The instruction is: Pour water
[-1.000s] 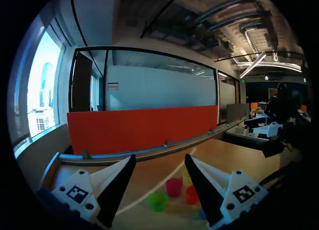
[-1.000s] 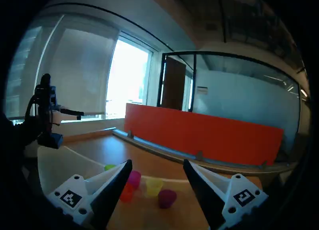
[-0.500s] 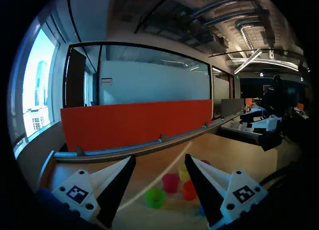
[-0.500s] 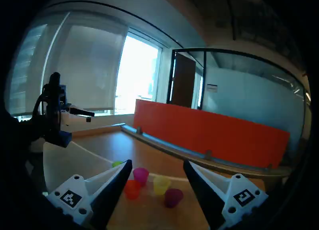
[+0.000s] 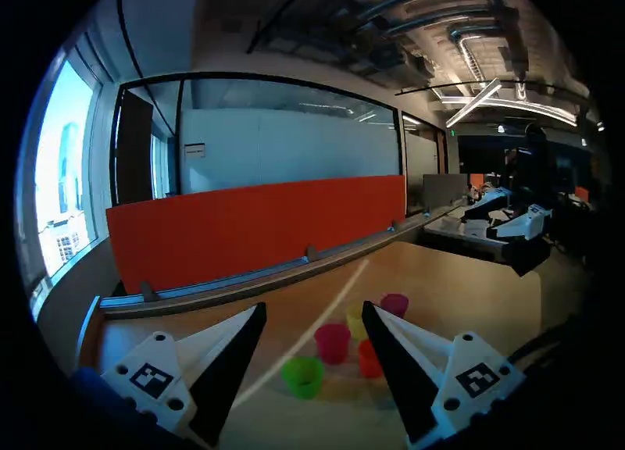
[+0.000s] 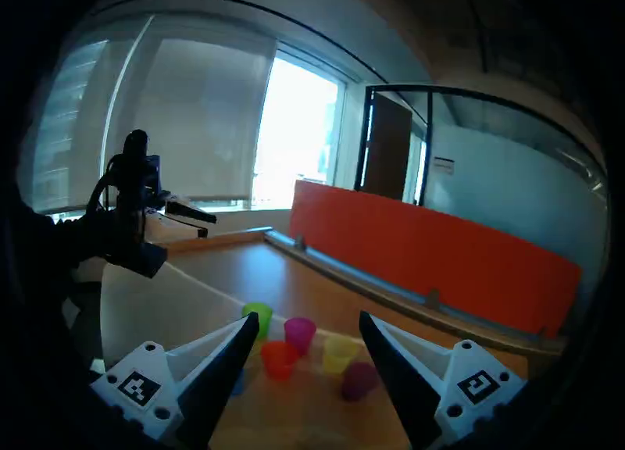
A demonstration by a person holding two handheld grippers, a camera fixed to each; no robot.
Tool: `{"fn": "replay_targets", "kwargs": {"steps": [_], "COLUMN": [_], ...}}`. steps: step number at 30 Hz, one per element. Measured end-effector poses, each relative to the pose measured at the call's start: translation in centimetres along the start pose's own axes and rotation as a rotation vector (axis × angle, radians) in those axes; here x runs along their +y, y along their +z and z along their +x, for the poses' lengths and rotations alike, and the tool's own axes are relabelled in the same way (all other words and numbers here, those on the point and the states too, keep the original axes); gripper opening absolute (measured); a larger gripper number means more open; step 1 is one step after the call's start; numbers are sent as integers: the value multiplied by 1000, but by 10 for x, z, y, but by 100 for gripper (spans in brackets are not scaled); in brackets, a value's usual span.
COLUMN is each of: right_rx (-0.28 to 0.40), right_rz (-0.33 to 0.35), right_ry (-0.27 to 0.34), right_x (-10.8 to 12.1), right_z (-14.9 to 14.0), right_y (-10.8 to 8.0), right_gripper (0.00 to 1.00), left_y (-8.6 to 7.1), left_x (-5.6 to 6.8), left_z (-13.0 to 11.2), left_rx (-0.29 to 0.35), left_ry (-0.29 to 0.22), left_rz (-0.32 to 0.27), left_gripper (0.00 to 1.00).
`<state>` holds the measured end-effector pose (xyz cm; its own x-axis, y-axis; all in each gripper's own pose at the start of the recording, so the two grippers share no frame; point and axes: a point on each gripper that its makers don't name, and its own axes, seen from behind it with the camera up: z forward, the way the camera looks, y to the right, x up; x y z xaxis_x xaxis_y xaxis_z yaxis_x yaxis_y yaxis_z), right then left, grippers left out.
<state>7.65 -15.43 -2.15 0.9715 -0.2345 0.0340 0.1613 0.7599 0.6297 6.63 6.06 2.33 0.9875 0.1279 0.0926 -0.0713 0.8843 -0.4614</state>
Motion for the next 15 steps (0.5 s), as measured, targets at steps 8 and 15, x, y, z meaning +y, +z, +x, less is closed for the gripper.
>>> {"fn": "replay_targets", "kwargs": {"steps": [8,15], "right_rx": [-22,-45], "right_rz": [56,95], "right_ry": [-12,-36], "right_x": [-15,-27], "right_z": [-3,-9], "right_y": [8,16], "right_gripper": [99,100], "left_y": [7,13], "left_x": [1,-2], "left_z": [-16,-33], "left_rx": [-29,-56], "left_ry": [19,18], "left_rz": [-33,-48], "left_gripper": [91,91]}}
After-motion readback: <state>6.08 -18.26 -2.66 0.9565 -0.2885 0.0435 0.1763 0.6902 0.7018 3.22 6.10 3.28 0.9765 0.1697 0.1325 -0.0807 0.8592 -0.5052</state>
